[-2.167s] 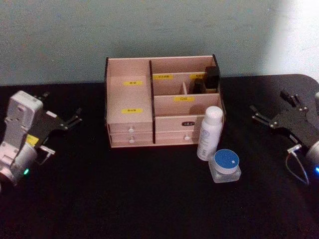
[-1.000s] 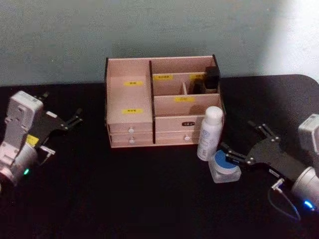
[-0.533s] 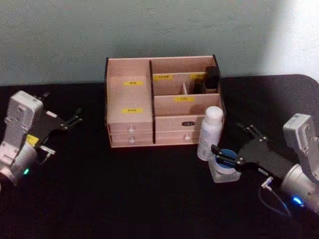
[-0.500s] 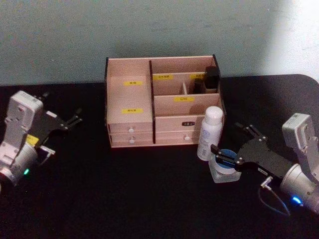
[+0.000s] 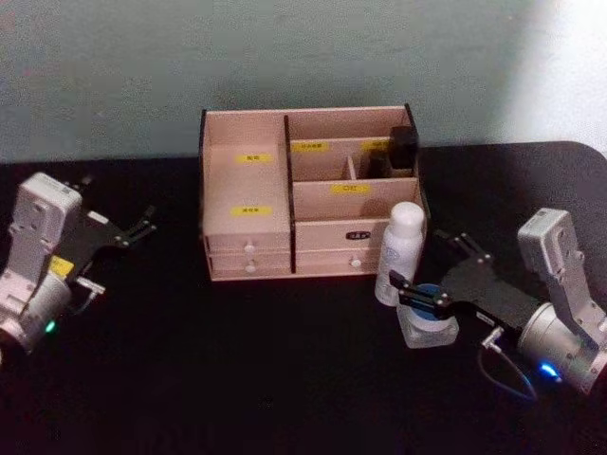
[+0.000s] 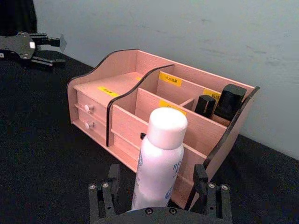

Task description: Pick up the facial cleanser and watermelon frost from the table and place them into the tiered storage box.

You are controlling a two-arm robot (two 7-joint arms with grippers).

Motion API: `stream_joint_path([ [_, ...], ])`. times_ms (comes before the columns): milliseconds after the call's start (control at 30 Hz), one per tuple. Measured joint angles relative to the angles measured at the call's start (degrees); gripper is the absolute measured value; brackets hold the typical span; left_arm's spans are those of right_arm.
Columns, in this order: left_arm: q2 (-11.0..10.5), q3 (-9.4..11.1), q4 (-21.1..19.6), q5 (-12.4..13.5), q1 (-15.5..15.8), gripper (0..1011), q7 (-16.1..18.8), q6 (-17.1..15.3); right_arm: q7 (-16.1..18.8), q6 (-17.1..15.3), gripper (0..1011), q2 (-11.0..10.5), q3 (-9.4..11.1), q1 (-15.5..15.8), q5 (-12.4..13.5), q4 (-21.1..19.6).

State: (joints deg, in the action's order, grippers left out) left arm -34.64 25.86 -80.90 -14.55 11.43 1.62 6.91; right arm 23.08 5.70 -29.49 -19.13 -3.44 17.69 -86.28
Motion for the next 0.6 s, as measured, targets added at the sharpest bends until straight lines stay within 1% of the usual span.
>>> stream_joint_path([
  [267,0.00,0.00,0.00,0.00,0.00,1001,0.00,0.00,1.18,-0.13,1002,1.71,0.58,-1.24,-0.54,1.61],
  [600,0.00,0.00,0.00,0.00,0.00,1001,0.00,0.00,2.28,-0.16,1002,3.11,0.80,-2.50,-1.13,2.97],
])
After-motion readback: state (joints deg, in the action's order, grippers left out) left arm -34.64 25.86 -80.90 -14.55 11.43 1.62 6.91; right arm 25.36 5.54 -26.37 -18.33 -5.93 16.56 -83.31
